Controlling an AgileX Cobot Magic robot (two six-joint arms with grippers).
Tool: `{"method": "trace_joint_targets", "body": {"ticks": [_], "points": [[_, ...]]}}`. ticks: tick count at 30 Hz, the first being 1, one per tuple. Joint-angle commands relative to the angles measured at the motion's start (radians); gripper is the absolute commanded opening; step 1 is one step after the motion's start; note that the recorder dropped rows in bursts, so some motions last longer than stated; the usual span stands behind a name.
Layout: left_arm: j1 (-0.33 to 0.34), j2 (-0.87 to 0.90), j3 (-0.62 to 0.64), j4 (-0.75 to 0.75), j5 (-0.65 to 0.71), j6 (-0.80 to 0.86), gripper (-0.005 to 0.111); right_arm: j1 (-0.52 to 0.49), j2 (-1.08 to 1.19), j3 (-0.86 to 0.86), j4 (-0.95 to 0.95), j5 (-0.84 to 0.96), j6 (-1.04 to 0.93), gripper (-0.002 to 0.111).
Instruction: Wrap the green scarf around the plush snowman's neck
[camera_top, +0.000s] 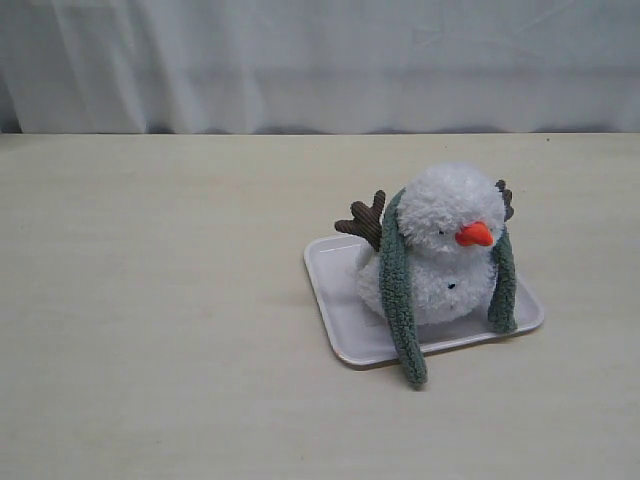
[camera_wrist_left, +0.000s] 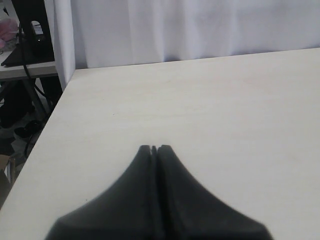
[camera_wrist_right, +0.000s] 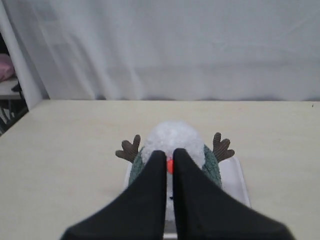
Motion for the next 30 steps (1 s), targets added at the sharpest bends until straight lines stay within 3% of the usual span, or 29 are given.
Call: {"method": "trace_joint_targets", "body": {"ticks": [1, 30], "points": [[-0.010, -0.003, 0.004, -0.001, -0.011, -0.002, 0.000, 0.001, -0.082, 0.000, 0.007, 0.000, 0.006, 0.004], [-0.010, -0.003, 0.004, -0.001, -0.011, -0.002, 0.000, -0.001, -0.310, 0.002, 0.015, 0.000, 0.006, 0.004]]}}
